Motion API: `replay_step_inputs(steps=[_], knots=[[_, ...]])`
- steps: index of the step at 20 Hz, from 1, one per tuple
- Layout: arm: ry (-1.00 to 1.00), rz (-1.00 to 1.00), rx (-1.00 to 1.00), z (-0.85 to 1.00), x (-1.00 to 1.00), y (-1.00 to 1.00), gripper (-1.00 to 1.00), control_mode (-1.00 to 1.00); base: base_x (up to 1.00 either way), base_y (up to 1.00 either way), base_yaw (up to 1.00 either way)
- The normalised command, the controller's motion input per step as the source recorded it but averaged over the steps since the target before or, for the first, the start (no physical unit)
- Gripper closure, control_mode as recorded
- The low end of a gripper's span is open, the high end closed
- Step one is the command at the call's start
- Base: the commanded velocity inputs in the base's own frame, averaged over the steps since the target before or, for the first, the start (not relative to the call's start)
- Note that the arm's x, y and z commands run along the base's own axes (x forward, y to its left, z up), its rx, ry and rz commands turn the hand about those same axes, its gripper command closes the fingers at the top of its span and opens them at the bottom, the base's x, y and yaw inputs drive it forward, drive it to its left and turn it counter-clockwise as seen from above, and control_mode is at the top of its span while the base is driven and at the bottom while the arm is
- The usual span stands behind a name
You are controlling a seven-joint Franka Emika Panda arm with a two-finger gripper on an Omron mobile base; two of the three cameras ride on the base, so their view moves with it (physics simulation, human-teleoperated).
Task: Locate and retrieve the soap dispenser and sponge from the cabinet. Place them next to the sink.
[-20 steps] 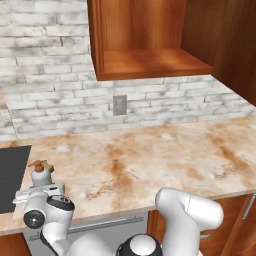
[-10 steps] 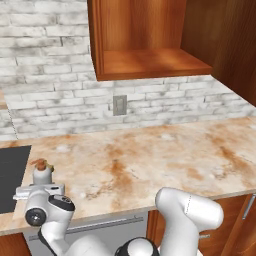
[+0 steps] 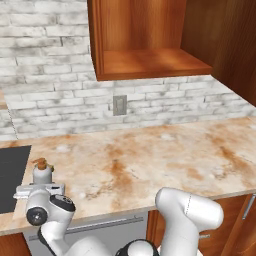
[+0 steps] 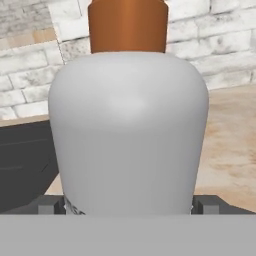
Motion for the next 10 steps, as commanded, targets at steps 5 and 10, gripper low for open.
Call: replay_step_inputs(steps=[5,10], knots=[[0.00,-0.02,-0.04,0.00,-0.18,0.12,-1.00,-1.00,0.00,0.00,0.00],[-0.05,0.00,-0.07,0.00,-0.11,0.07,-1.00,-1.00,0.00,0.00,0.00]])
